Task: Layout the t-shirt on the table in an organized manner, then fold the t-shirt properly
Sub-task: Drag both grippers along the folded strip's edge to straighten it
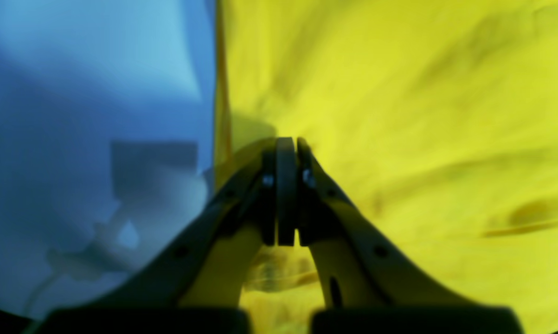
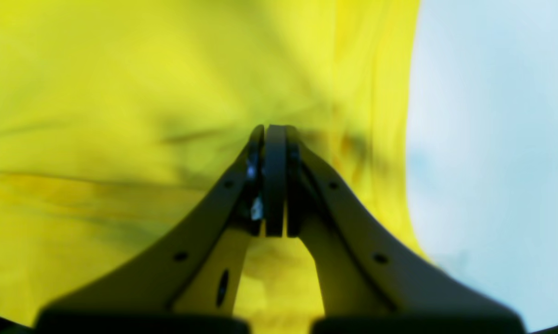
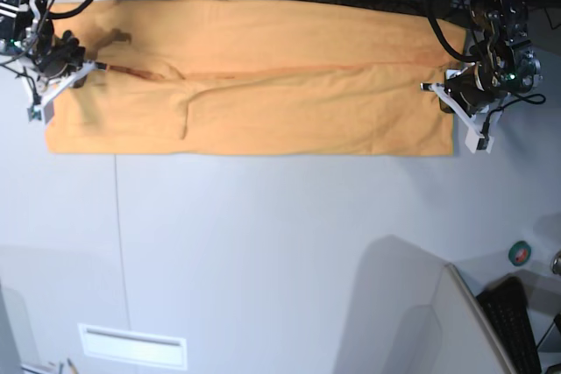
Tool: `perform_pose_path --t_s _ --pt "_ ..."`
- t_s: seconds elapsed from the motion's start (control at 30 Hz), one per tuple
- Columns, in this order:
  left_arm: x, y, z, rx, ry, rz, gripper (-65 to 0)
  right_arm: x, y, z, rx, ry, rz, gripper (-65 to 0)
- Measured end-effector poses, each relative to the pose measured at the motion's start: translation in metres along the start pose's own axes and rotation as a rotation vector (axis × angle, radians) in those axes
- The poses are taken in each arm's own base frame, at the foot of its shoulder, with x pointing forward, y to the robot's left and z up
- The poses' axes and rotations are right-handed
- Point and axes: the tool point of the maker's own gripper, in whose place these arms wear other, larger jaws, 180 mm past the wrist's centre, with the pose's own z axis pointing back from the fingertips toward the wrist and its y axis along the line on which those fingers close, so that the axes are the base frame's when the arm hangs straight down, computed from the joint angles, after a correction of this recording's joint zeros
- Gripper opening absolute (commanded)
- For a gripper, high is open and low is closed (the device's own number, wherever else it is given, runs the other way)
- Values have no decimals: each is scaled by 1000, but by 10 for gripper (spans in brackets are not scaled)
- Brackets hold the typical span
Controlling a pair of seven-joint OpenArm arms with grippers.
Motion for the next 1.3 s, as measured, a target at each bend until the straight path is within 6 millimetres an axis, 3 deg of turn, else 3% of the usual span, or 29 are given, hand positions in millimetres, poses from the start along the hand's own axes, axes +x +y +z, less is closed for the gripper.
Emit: perform_pose_path --t_s 0.1,0.27,0.4,0.63,0.77,0.9,1.0,1.1,1.17,1.3 --pt "4 -7 -2 -14 -11 -1 -650 13 1 3 1 -40 9 -650" --pt "-21 -25 -26 -67 65 46 -650 -10 -4 -20 1 58 -40 -650" --pt "-1 -27 -40 -96 55 55 -650 -4 -14 -33 7 68 -68 -650" --pt "37 -33 -55 -126 35 80 -650 34 -26 -50 7 3 -104 -650" --pt "49 -39 -58 -126 37 48 -650 55 -40 -53 -34 -5 -98 -650" --pt "70 -38 -45 -112 -25 16 -650 61 -40 -44 -44 -23 -72 -650" --pt "94 -24 -19 -87 -140 45 -650 94 -32 -22 -40 -142 -16 -650" --pt "84 4 3 -19 -148 82 -650 116 -21 5 -37 -249 41 -650" --pt "74 9 12 -31 -149 81 -650 109 -12 12 -31 -254 47 -650" --pt "60 15 17 -111 -170 205 -229 93 0 15 -4 -235 64 -650"
